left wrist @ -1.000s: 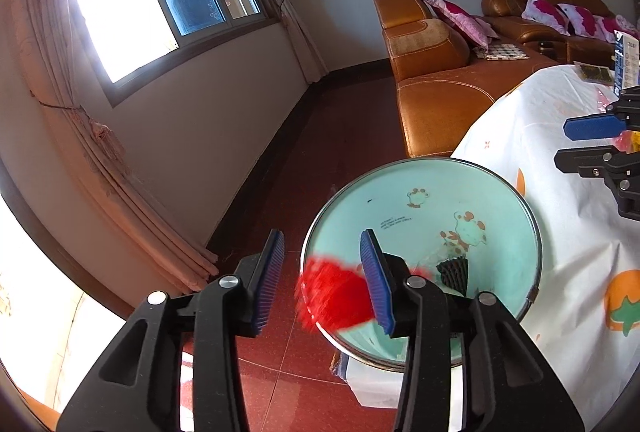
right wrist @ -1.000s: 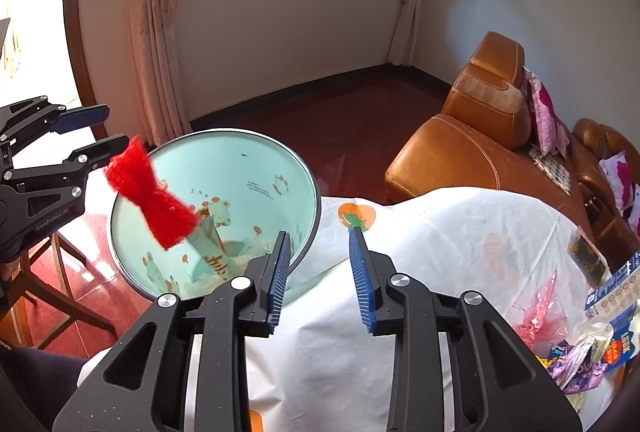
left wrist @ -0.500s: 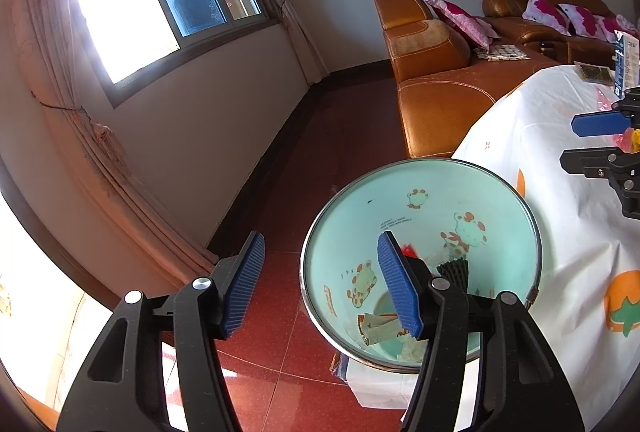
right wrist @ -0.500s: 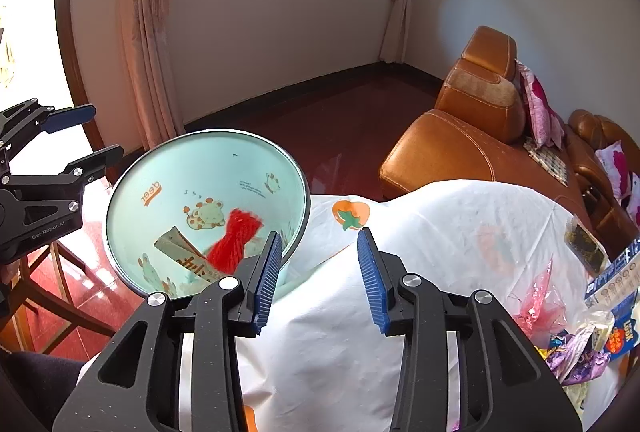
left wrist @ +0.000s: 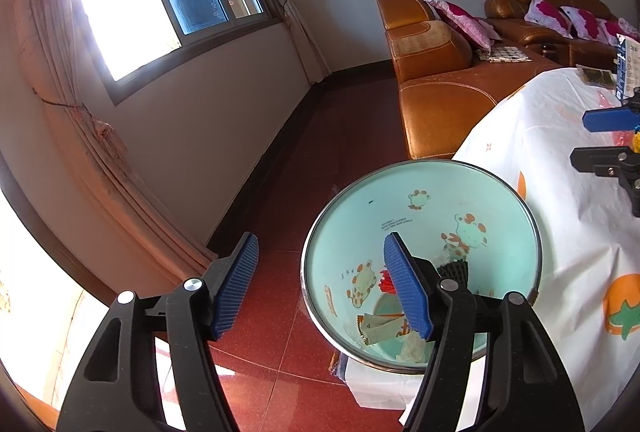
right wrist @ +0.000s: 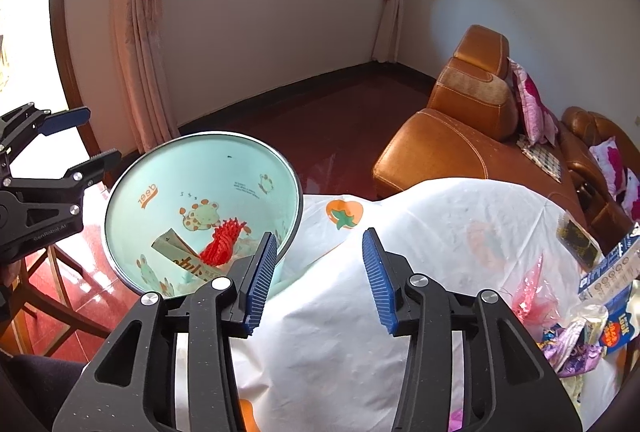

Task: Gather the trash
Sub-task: 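Move both open grippers from the bin back over the table of trash, then grasp the purple snack wrapper with the left gripper while the right grasps the red plastic bag, then carry the purple wrapper and red plastic bag over the bin with both grippers, then open both grippers over the bin to drop the wrapper and bag, then move both open grippers back over the table toward the yellow sponge, then grasp the yellow sponge with the right gripper while the left grasps the pink plastic bag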

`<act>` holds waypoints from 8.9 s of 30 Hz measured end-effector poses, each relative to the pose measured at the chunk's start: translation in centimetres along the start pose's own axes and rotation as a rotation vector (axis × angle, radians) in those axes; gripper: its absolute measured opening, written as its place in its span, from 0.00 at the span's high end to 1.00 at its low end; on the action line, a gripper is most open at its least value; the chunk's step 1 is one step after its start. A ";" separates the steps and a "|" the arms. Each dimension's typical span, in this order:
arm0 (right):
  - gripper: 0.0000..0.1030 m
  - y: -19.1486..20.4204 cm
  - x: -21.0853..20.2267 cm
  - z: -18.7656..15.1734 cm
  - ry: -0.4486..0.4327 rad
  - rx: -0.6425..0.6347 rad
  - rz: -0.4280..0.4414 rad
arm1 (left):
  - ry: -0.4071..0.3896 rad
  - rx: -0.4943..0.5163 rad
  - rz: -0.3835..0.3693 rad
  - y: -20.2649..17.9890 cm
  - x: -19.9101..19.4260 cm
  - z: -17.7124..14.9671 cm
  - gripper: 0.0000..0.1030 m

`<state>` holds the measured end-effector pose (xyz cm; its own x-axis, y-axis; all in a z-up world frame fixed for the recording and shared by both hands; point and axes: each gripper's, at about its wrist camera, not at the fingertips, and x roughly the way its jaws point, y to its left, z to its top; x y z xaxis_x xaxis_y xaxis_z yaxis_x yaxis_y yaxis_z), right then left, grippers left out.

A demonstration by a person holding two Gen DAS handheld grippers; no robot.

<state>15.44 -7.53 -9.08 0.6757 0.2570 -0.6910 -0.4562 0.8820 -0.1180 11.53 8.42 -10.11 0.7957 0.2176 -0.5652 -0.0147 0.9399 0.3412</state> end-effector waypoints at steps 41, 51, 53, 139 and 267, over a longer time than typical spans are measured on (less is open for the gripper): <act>0.41 -18.8 -17.7 -25.5 0.002 0.628 -0.446 | -0.077 0.316 -0.453 -28.5 -6.4 3.1 0.29; 0.41 -18.9 -17.2 -25.8 0.004 0.647 -0.430 | -0.044 0.372 -0.527 -29.2 -5.2 3.0 0.85; 0.40 -18.9 -17.4 -25.7 -0.003 0.654 -0.428 | -0.078 0.384 -0.513 -28.1 -5.8 3.3 0.85; 0.82 -1.9 0.2 0.1 -0.036 0.013 0.018 | 0.099 0.215 -0.022 -1.0 0.6 -2.0 0.85; 0.89 -24.1 -17.9 -22.4 -0.123 0.763 -0.336 | -0.016 0.263 -0.419 -28.9 -1.0 8.8 0.34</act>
<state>1.35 -42.22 -9.89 0.7842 -0.0647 -0.6171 0.2672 0.9328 0.2418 16.43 -21.27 -12.80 0.7093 -0.1711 -0.6838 0.4606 0.8468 0.2660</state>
